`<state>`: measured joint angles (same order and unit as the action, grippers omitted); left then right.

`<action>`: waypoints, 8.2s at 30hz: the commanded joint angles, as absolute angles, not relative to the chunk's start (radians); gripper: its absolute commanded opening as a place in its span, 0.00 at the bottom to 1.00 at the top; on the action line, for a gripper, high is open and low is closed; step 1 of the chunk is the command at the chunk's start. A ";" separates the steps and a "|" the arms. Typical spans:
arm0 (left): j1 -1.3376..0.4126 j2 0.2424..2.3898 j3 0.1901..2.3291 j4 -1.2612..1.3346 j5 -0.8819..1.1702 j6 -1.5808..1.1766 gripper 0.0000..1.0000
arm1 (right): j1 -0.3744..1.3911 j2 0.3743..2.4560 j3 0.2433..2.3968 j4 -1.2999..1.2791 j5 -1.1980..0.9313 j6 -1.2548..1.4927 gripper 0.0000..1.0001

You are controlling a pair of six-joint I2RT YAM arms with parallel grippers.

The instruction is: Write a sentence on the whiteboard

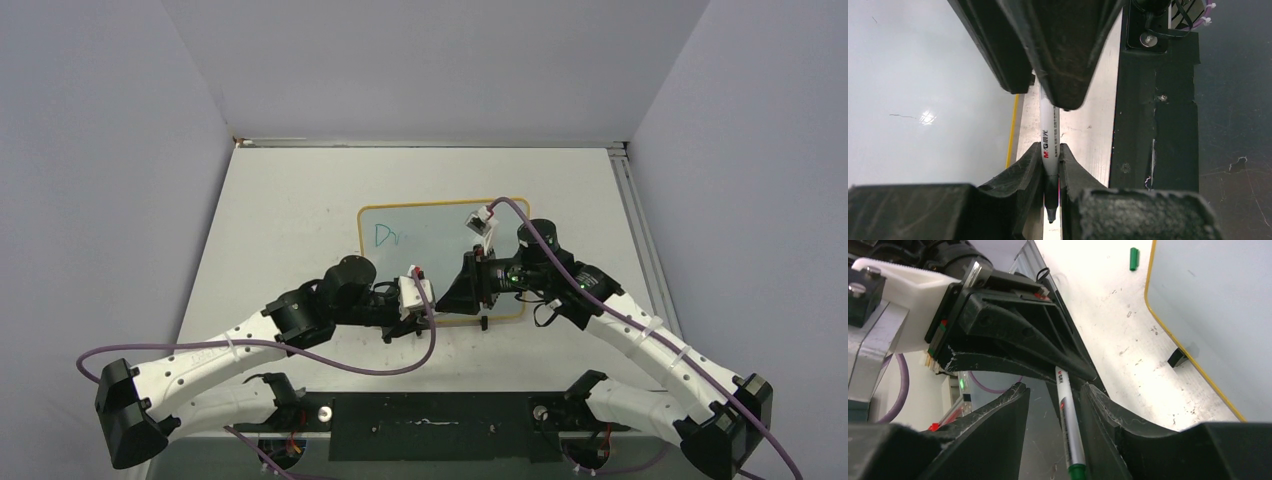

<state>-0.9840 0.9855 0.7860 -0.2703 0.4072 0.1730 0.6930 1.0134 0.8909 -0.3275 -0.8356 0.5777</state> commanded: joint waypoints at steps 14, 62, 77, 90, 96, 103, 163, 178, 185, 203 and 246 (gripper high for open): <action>-0.971 0.994 0.838 -0.273 0.454 0.191 0.00 | 0.763 1.045 0.914 -0.355 -0.824 0.531 0.27; -0.106 1.188 0.883 0.034 0.747 -0.344 0.55 | 1.191 1.190 0.879 0.118 0.585 0.233 0.05; -0.121 1.207 0.893 0.002 0.728 -0.319 0.36 | 1.177 1.276 0.889 0.198 0.593 0.200 0.05; -0.123 1.206 0.896 0.002 0.728 -0.313 0.29 | 1.173 1.327 0.901 0.225 0.635 0.174 0.05; -0.123 1.203 0.896 0.002 0.727 -0.310 0.28 | 1.173 1.330 0.904 0.214 0.659 0.172 0.05; -0.123 1.200 0.897 0.002 0.728 -0.309 0.27 | 1.173 1.334 0.902 0.187 0.661 0.187 0.05; -0.126 1.207 0.897 0.002 0.739 -0.310 0.17 | 1.212 1.347 0.885 0.129 0.713 0.223 0.05; -0.126 1.209 0.895 0.002 0.730 -0.305 0.13 | 1.211 1.280 0.864 0.114 0.780 0.226 0.05; -0.126 1.205 0.896 0.002 0.724 -0.298 0.12 | 1.218 1.198 0.830 0.162 0.714 0.200 0.05; -0.126 1.197 0.892 -0.030 0.720 -0.288 0.08 | 1.113 1.119 0.762 0.227 0.520 0.202 0.05; -0.127 1.198 0.896 -0.028 0.732 -0.288 0.07 | 1.109 1.219 0.765 0.248 0.537 0.167 0.05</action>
<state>-0.1188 1.2102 0.8516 -0.0322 0.6888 -0.2867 1.0943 1.2297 0.7635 0.2604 0.5186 0.1535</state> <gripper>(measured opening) 0.082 0.150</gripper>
